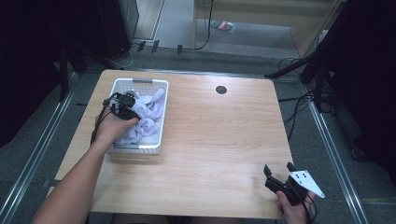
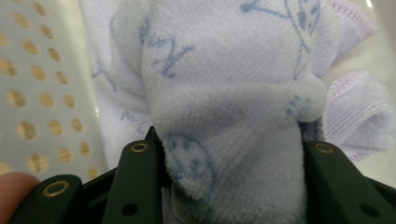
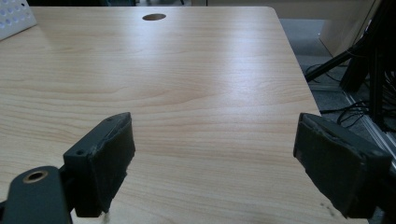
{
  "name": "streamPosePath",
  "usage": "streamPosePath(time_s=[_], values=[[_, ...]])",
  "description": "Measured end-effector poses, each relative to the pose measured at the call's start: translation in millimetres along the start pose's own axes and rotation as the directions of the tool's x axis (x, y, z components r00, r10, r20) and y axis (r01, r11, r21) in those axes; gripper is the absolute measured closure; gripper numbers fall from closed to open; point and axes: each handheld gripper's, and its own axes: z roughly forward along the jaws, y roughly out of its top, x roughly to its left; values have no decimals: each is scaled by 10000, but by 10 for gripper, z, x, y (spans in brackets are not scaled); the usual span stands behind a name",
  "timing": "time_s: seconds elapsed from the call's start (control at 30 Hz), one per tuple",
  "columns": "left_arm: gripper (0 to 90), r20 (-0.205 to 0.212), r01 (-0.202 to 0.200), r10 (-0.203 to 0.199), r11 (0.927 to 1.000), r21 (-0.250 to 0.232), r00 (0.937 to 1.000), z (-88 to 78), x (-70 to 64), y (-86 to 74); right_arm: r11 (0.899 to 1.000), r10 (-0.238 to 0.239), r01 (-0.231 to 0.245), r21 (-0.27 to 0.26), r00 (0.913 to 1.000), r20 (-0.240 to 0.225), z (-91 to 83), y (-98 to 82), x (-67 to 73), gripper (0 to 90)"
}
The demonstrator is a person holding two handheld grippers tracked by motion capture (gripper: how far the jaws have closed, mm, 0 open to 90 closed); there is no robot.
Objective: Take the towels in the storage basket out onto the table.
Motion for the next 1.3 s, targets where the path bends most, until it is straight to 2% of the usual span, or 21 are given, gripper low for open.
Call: streamPosePath(time_s=[0.1, 0.33, 0.5, 0.7, 0.9, 1.03, 1.17, 1.3], values=[[574, -68, -26, 25, 9997, -250, 10000, -83, 10, -12, 10000, 20, -20, -1, 10000, -2, -1, 0, -2, 127], [573, 121, -18, 24, 9988, -495, 9999, -195, 24, -15, 10000, 27, -27, 32, 10000, 24, 1, 1, -1, 127], [571, 63, -98, 103, 9974, -713, 9999, -311, 30, 8, 10000, 30, -30, 45, 10000, 35, 4, 2, -2, 127], [569, 48, -241, 248, 9938, -1085, 9997, -491, 25, 28, 10000, 76, -76, 51, 10000, 38, 5, 2, -3, 127], [568, 69, -203, 213, 9911, -1316, 9997, -602, 37, 45, 10000, 67, -67, 49, 10000, 45, 5, 2, -3, 127], [568, 119, -191, 213, 9870, -1595, 9997, -733, 31, 68, 10000, 43, -44, 68, 10000, 50, 6, 2, -1, 127], [566, 190, -359, 397, 9848, -1699, 9990, -855, 15, 108, 10000, 56, -56, 71, 10000, 52, 6, 3, -1, 127], [565, 240, -305, 354, 9826, -1830, 9991, -960, 18, 152, 10000, 55, -55, 70, 10000, 62, 6, 3, 0, 127]])
